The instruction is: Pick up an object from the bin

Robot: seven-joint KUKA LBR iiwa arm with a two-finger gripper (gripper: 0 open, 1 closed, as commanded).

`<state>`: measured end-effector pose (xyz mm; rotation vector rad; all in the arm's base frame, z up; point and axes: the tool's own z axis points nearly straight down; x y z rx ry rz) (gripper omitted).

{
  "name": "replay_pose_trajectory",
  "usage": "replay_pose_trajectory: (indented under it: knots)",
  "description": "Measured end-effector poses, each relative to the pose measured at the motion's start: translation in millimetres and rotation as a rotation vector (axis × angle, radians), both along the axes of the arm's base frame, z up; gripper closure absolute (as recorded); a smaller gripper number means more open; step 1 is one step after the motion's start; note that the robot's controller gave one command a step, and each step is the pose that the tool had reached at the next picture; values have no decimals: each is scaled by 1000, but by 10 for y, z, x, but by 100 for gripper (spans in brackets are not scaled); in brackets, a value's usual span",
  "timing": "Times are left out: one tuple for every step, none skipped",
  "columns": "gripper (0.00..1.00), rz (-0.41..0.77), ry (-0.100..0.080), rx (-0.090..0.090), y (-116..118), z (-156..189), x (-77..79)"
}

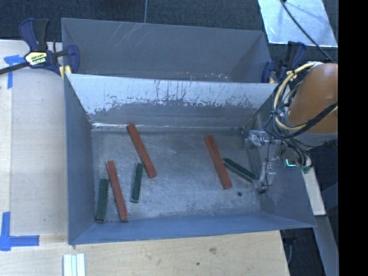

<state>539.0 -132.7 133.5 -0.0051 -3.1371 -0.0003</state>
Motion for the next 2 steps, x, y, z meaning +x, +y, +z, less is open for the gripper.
replay_pose_trajectory:
  knots:
    - [0,-19,0,0,-38,-677,-176]
    - [100,-16,-8,-2,-37,-634,-150]
